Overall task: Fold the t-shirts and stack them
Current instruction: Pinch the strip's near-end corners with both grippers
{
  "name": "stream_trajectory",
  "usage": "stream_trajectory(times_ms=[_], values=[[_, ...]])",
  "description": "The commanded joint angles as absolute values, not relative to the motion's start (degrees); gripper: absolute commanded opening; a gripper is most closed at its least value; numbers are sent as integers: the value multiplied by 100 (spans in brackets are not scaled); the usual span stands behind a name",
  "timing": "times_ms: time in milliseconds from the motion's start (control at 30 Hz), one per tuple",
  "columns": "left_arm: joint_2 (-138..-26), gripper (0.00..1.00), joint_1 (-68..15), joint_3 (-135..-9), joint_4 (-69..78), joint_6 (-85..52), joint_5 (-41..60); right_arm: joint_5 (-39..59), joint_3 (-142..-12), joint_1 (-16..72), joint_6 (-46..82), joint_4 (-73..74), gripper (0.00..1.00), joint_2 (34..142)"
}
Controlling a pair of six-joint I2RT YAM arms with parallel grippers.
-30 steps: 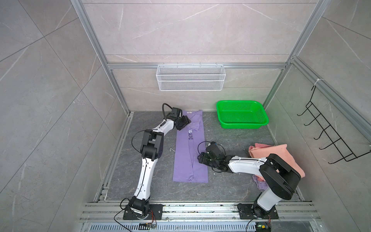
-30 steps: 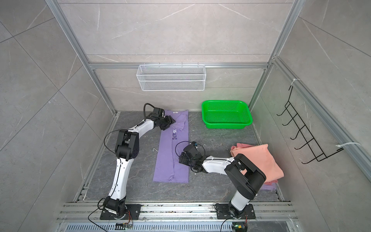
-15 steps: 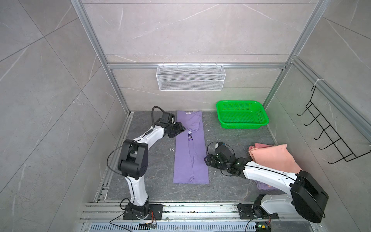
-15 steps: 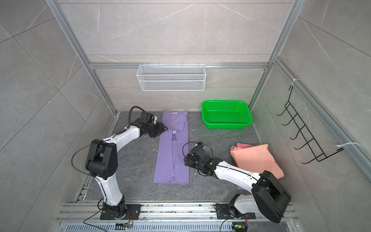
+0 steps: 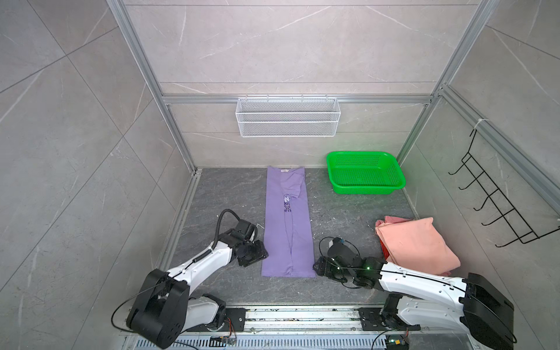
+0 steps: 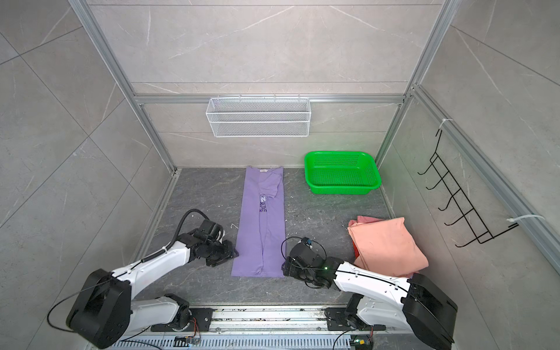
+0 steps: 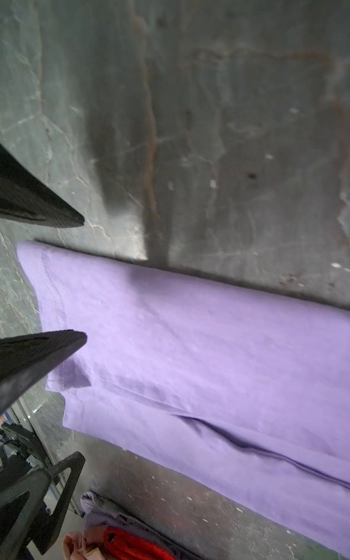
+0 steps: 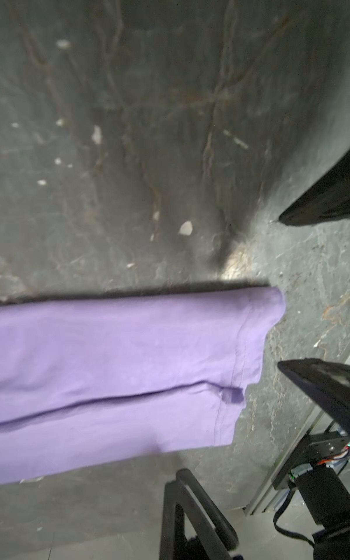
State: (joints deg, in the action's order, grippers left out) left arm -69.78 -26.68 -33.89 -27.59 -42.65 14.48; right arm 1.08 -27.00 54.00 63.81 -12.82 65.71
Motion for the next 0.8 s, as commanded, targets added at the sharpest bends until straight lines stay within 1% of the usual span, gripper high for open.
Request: stream_trajectory(times_ms=[0,200,333,467,667,733,767], values=[[-6628,56,-2878,-3064,-2900,-4741,1402,149,-2517,5475,6747,-890,68,6801],[-6587,53,-3118,-2712,-2662,-5000,1580,81,-2451,5511,6857,-515,68,7147],[-6664,46,-3198,-2526,-2374,-5220,1681,79,-2408,5513,7010,-336,64,7341],[-6599,35,-3266,-2494,-2246,-5359,1736,59,-2354,5535,7186,-214,55,7482],[-6385,19,-3377,-2431,-2319,-5470,1752,7,-2424,5646,7273,-214,44,7686],[-6364,15,-3389,-2401,-2314,-5502,1730,-70,-2437,5707,7291,-180,36,7730],[-6351,11,-3395,-2399,-2304,-5502,1723,-138,-2444,5729,7297,-143,30,7746]])
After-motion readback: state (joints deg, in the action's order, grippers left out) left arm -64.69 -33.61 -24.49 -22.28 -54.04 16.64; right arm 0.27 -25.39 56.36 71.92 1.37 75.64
